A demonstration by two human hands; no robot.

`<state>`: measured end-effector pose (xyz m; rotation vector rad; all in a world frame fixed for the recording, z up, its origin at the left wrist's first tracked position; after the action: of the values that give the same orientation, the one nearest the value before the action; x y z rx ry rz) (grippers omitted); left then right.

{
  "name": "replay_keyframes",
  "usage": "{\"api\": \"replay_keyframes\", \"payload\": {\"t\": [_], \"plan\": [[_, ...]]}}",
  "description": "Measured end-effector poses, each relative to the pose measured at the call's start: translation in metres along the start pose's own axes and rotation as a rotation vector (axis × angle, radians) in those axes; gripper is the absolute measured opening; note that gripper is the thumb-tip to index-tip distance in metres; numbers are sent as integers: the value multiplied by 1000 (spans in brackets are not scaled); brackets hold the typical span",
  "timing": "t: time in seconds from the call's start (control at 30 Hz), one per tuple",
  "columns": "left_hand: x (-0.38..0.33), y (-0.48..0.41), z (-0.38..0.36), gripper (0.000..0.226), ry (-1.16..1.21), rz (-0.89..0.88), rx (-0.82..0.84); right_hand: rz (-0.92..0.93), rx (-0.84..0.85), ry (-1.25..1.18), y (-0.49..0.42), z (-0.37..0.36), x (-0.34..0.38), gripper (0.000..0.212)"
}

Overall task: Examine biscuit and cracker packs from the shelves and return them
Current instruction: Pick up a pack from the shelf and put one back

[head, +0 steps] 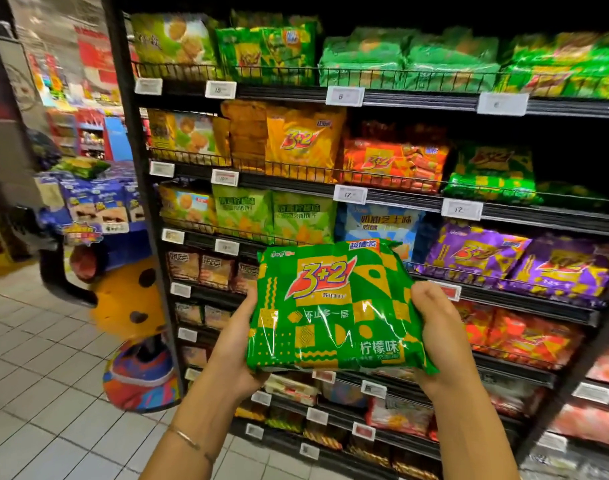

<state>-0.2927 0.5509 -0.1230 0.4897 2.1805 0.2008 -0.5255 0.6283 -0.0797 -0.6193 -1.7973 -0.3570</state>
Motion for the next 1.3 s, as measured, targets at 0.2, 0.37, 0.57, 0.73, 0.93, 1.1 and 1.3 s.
{"api": "replay_keyframes", "payload": {"t": [0.2,0.37,0.57,0.73,0.93,1.1,1.3], "plan": [[17,-9,-1,58,-21,13,-46,84,165,-58,11,-8,16,18],[25,-13,8,58,59,56,-57,14,126,-41,10,-5,14,18],[26,-11,11,56,77,56,-25,-129,-38,-125,9,6,-6,21],[23,-5,6,56,-8,-118,-23,-208,32,-68,7,20,-19,23],[6,30,-15,66,-600,-694,220,-68,258,159,13,42,-26,69],[3,39,-22,66,-645,-1085,348,282,278,154,17,59,-18,72],[9,33,-21,68,-606,-1030,214,369,281,199,28,58,-8,59]]}}
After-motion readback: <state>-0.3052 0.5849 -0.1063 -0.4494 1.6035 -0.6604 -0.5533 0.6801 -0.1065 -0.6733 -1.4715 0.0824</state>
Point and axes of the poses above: each hand's wrist, its own y-axis away from the middle knuckle, its own z-axis out of the back of the hand, x = y × z, the point moved 2 cm from there along -y, towards the middle knuckle, and after that the axes turned 10 degrees about -x, right-handed, at the moved point
